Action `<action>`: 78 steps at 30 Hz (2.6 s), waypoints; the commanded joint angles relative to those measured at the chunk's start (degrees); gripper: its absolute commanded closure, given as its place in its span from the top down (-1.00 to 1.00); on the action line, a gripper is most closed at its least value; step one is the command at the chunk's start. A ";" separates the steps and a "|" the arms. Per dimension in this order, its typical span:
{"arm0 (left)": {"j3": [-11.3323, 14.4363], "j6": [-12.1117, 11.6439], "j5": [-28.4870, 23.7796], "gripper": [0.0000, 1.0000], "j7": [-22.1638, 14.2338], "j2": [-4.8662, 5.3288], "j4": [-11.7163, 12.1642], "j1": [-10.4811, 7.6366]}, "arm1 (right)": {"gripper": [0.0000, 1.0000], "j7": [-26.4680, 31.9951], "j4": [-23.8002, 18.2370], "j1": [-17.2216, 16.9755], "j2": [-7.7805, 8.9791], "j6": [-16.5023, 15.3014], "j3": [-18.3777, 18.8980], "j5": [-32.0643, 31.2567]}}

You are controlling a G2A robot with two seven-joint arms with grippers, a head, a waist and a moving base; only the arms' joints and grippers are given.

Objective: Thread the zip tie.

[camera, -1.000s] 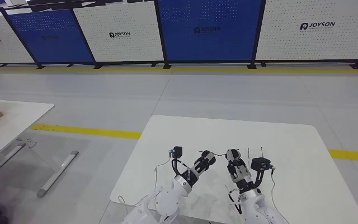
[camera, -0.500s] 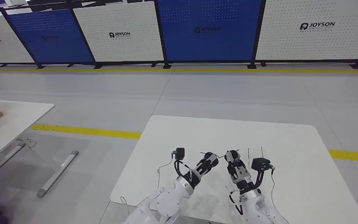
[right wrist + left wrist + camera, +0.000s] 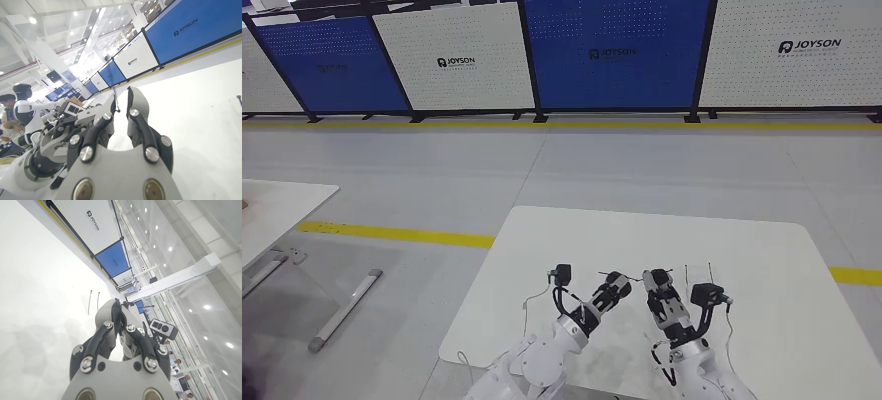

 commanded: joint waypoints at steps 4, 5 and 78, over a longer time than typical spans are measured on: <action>-0.19 0.09 0.06 -1.00 0.08 -0.06 0.13 -0.04 | -0.56 -0.16 -0.01 -0.08 -0.08 -0.07 0.19 -0.11; -0.22 0.13 0.07 -1.00 0.12 -0.08 0.14 -0.05 | -0.56 -0.19 -0.02 -0.10 -0.10 -0.07 0.21 -0.18; 1.87 3.61 6.53 -1.00 1.71 -1.62 0.81 -1.21 | -1.00 0.37 -1.26 -2.06 -0.38 -1.55 2.61 -5.13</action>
